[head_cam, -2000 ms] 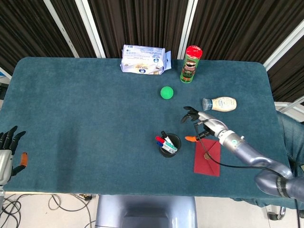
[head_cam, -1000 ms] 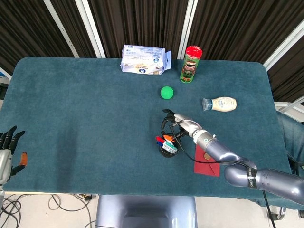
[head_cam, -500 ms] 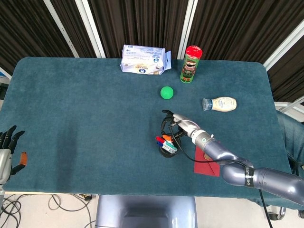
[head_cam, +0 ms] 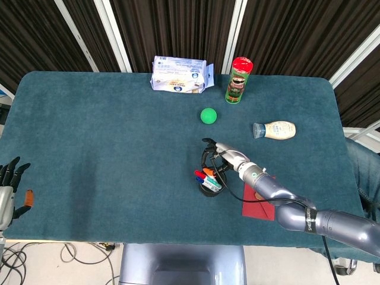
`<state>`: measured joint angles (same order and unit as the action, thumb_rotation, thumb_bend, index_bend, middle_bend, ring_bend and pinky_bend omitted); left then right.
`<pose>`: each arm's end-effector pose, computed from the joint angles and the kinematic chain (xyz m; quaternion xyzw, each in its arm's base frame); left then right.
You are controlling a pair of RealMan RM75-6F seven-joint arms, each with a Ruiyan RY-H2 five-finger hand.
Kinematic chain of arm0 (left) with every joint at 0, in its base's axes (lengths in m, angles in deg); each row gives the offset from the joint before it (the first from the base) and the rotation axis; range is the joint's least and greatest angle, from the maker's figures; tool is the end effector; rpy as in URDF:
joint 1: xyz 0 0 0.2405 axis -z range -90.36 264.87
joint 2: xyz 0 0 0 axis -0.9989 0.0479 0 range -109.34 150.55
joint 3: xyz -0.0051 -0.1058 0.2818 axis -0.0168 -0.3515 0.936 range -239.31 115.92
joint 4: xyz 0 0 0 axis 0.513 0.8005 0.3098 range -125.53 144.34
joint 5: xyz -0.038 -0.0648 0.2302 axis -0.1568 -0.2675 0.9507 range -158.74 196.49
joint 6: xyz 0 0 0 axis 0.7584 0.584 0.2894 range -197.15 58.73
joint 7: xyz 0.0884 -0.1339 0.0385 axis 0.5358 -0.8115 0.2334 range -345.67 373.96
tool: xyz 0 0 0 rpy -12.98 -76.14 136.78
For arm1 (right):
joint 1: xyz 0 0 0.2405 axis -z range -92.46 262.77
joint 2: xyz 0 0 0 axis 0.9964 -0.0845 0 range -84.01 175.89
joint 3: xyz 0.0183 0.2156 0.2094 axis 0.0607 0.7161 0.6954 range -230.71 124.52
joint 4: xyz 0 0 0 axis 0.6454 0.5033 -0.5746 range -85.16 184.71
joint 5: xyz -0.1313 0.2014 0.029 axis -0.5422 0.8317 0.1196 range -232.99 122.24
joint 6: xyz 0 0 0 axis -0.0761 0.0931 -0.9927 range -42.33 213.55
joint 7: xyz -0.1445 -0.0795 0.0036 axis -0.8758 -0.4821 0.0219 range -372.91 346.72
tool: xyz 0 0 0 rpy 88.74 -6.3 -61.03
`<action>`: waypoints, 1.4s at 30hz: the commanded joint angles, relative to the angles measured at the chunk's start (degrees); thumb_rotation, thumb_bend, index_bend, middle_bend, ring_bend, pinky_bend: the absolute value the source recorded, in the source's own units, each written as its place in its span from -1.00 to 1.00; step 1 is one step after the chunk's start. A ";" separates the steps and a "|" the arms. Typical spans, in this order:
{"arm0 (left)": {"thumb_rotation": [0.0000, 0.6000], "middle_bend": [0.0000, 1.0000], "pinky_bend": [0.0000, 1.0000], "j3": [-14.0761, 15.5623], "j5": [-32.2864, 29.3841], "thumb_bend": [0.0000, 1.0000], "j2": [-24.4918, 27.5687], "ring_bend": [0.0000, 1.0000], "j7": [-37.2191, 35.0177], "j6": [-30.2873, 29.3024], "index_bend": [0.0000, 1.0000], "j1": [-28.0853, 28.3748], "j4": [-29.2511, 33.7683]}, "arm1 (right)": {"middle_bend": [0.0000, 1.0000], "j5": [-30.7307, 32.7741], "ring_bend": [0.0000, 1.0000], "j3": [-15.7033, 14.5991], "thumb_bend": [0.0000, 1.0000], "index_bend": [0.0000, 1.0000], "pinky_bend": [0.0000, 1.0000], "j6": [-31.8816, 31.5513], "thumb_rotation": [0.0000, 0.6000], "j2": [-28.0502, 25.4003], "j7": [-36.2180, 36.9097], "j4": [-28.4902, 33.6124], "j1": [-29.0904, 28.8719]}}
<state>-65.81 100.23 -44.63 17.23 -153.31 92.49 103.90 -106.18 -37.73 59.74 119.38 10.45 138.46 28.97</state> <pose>-0.3630 0.2146 0.1433 -0.5713 -0.4047 -0.3800 0.6045 -0.1165 -0.4559 -0.0040 0.6240 -0.6620 0.3632 0.2011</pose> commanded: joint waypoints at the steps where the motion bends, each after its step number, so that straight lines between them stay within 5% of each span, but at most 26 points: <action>1: 1.00 -0.99 -0.96 -0.03 -0.06 0.03 0.00 -0.91 -0.04 0.02 -0.75 0.01 -0.02 | -1.00 0.17 -0.79 0.11 -0.10 0.07 -0.59 0.19 1.00 -0.02 -0.13 -0.05 0.00; 20: 1.00 -0.99 -0.96 0.00 -0.14 0.03 0.09 -0.91 -0.17 0.06 -0.75 -0.02 0.02 | -1.00 0.04 -0.79 2.44 -0.07 0.19 -0.59 0.45 1.00 -2.12 0.39 1.64 0.85; 35: 1.00 -0.99 -0.96 -0.07 -0.40 0.03 -0.03 -0.91 0.14 0.27 -0.75 0.09 0.04 | -1.00 -3.37 -0.79 13.66 -0.06 0.22 -0.59 0.93 1.00 -21.01 9.86 10.90 8.83; 42: 1.00 -0.99 -0.96 -0.19 -0.58 0.03 -0.16 -0.91 0.44 0.15 -0.75 0.08 0.07 | -1.00 -5.59 -0.79 16.37 -0.06 0.22 -0.59 1.69 1.00 -23.58 14.55 9.77 11.88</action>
<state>-65.99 99.65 -44.78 17.69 -153.16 92.58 103.96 -111.07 -21.85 61.19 96.30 24.20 148.70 40.09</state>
